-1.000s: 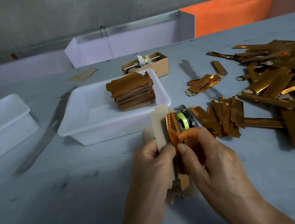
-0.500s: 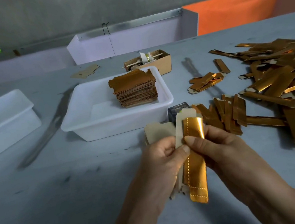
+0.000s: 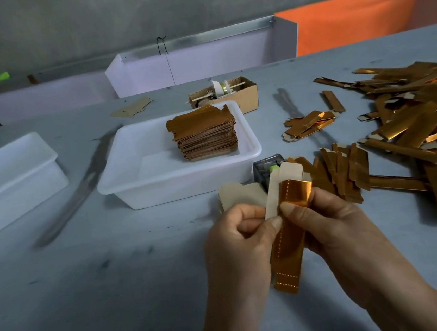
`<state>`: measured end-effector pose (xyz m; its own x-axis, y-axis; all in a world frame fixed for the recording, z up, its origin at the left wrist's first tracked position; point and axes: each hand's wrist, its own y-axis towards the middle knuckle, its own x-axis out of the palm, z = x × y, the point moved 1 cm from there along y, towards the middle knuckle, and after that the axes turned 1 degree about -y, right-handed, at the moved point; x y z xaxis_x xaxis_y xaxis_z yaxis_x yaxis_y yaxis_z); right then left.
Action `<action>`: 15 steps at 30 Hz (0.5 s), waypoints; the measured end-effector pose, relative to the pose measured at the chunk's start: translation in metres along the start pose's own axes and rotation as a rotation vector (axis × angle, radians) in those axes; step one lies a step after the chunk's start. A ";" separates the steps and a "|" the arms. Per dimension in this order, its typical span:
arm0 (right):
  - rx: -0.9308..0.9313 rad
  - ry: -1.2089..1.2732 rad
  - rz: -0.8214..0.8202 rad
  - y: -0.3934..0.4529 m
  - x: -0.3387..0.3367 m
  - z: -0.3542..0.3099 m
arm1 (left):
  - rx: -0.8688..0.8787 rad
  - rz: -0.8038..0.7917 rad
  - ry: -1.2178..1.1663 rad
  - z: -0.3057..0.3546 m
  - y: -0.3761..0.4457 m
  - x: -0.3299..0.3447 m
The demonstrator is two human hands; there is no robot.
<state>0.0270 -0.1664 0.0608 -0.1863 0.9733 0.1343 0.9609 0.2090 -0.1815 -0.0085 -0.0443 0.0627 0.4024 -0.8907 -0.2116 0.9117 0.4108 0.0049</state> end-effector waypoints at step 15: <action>0.008 0.054 0.010 -0.007 0.008 0.004 | 0.575 0.117 1.117 0.001 -0.032 0.032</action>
<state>0.0186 -0.1599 0.0595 -0.1650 0.9687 0.1853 0.9610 0.2001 -0.1906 -0.0251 -0.0860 0.0565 0.4498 -0.0889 -0.8887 0.8925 0.0813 0.4437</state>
